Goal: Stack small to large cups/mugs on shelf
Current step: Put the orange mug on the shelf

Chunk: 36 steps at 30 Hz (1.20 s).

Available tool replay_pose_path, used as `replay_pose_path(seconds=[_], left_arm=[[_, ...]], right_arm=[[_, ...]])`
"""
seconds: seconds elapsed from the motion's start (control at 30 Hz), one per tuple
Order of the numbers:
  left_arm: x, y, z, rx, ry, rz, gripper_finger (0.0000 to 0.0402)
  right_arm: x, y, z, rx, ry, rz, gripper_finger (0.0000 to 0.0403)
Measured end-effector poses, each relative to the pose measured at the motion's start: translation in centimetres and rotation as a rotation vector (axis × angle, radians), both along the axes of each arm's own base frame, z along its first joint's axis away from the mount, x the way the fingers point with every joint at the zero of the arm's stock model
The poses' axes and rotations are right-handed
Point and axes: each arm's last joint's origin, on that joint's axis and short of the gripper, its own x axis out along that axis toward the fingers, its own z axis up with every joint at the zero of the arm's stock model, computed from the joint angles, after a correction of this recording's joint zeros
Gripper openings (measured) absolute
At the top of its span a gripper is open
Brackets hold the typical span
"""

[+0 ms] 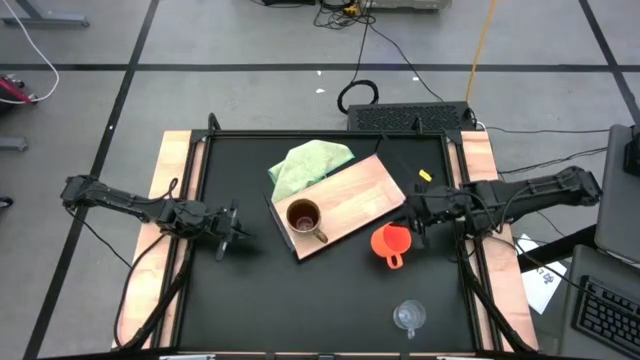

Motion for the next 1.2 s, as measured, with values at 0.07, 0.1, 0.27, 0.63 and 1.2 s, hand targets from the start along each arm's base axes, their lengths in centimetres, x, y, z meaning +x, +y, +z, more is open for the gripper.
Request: replay_pose_path(seconds=[0.07,0.1,0.27,0.63,1.2], left_arm=[[0.0,0.0,0.0,0.000,0.000,0.000,0.0005],[0.0,0.0,0.0,0.000,0.001,0.000,0.0005],[0.0,0.0,0.0,-0.001,0.002,0.000,0.0005],[0.0,0.0,-0.1,-0.001,0.008,0.001,0.0005],[0.0,0.0,-0.1,-0.003,0.016,0.002,0.0005]], right_arm=[[-0.1,-0.1,-0.1,0.000,0.014,-0.007,0.0001],[-0.1,-0.1,-0.1,0.004,0.018,-0.009,0.0001],[-0.3,-0.2,0.1,0.011,0.003,-0.010,0.0001],[-0.7,-0.2,0.4,0.020,-0.107,-0.001,0.0001],[-2.5,-0.4,-2.5,0.046,-0.301,0.002,0.0000]])
